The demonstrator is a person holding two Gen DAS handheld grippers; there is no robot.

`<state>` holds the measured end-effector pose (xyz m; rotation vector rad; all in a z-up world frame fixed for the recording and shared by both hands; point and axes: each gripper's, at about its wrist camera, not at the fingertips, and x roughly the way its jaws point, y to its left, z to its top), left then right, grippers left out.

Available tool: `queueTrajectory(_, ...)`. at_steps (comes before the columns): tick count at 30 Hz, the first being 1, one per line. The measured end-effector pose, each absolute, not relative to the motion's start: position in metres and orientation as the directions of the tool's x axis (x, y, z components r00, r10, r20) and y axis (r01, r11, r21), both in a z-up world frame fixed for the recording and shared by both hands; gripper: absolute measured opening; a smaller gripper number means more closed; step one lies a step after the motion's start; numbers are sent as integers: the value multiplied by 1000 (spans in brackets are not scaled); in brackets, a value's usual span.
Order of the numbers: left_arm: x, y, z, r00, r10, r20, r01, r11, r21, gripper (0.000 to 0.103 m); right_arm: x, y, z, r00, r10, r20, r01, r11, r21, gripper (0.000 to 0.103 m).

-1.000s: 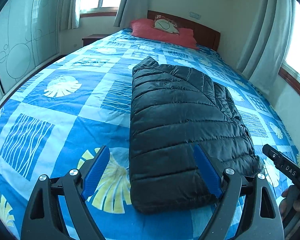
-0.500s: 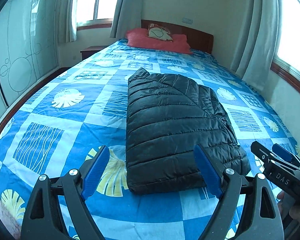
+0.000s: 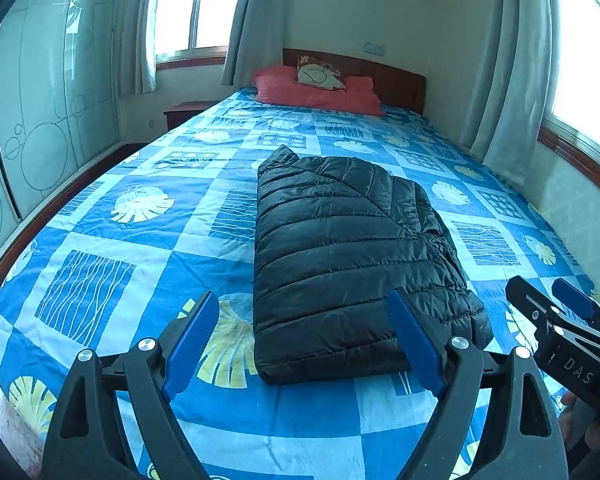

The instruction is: Fold large clothes

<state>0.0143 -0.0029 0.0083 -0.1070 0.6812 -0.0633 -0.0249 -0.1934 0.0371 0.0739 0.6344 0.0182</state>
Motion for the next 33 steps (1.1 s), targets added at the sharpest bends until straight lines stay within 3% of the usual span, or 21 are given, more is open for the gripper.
queueTrajectory(33, 11, 1, 8, 780, -37, -625, -27, 995, -93, 85, -26, -180, 28, 797, 52, -601, -15, 998, 67, 92)
